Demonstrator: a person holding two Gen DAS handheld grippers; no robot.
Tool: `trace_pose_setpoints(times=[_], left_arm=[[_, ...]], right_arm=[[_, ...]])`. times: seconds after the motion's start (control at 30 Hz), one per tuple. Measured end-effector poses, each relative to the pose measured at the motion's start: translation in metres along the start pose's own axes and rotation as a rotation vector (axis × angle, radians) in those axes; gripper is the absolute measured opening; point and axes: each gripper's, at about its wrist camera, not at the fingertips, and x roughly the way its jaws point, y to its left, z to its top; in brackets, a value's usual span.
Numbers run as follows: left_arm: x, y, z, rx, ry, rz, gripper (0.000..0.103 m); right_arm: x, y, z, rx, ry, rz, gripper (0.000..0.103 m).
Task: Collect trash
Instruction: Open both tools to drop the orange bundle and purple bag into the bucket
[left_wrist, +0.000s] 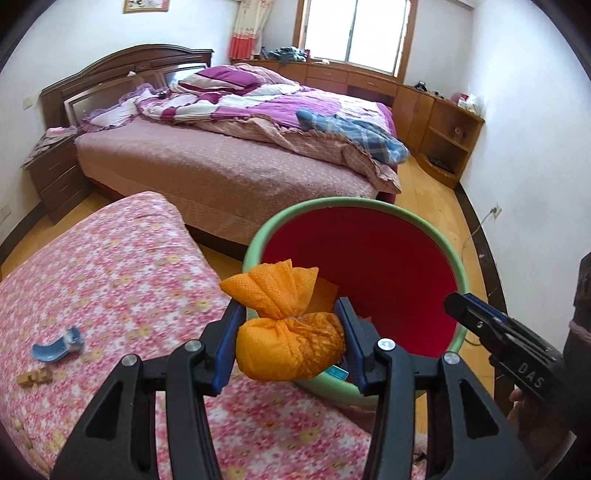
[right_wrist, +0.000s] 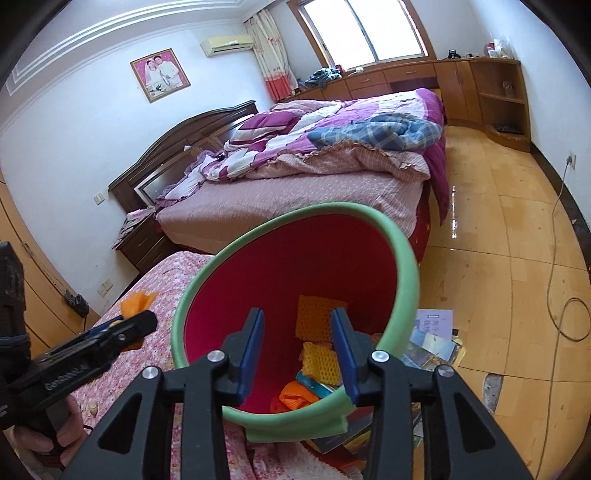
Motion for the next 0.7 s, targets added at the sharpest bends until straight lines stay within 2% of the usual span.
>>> trace_pose_setpoints(times=[0.2,0.47,0.6,0.7], left_arm=[[0.017,-0.007,-0.001,0.017,0.031,-0.006,0.053],[0.030,-0.007,-0.004,-0.004,0.094,-0.056,0.060],[0.030,-0.009,-0.006,0.000,0.088,-0.047,0.072],[0.029,-0.008,-0.007,-0.004,0.075,-0.050,0.074]], right_arm=[[-0.002,-0.006,-0.001,0.014,0.000,-0.006,0.043],[-0.002,-0.010,-0.001,0.022,0.000,-0.007,0.047],[-0.003,-0.011,-0.002,0.026,0.000,-0.005,0.048],[-0.004,-0.010,-0.002,0.027,-0.001,-0.002,0.050]])
